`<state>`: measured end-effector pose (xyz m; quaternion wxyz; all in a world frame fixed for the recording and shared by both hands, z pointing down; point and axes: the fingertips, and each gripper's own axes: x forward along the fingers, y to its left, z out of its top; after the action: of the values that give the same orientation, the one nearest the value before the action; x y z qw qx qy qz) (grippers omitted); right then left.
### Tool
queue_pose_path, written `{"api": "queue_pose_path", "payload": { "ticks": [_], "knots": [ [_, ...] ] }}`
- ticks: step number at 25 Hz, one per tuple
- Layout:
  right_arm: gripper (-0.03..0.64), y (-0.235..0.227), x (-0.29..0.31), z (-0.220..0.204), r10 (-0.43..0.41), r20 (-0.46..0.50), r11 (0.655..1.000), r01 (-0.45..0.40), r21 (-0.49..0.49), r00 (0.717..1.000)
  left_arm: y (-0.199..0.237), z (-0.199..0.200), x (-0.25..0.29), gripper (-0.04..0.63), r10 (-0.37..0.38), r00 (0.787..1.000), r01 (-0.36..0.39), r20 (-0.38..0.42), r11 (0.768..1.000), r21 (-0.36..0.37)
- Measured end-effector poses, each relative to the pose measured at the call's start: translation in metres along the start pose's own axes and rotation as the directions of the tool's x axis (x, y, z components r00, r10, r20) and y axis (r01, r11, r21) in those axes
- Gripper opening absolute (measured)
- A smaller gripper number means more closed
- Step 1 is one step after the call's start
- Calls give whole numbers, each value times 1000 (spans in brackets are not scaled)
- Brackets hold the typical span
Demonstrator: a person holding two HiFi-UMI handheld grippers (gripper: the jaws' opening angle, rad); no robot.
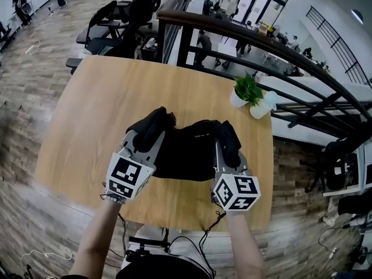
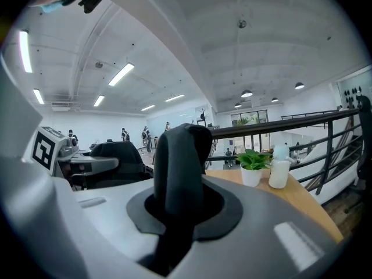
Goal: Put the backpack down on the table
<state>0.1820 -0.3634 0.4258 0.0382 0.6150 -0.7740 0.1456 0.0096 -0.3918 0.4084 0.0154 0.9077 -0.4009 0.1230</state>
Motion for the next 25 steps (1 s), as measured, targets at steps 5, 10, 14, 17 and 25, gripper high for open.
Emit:
{"api": "queue_pose_path", "payload": {
  "ticks": [5,10,14,17,25],
  "knots": [
    [58,-11,13,-17,-11,-22,1000,11,3,1000,2,-17,17,46,-2,1000,1,-31,1000,-30],
    [58,-16,18,-26,-17,-26,1000,17,2,1000,4,-31,24,46,7,998,-10,-58,998,-56],
    [58,-19,21,-36,-15,-51,1000,16,8,999,4,-41,29,46,2,997,-8,-77,997,-73],
    [58,-21,23,-43,-16,-73,1000,16,2,997,5,-46,31,46,2,996,-9,-86,996,-91],
    [60,-29,27,-68,-27,-132,999,23,-31,991,0,-63,38,46,-11,993,-2,-114,993,-114]
  ]
}}
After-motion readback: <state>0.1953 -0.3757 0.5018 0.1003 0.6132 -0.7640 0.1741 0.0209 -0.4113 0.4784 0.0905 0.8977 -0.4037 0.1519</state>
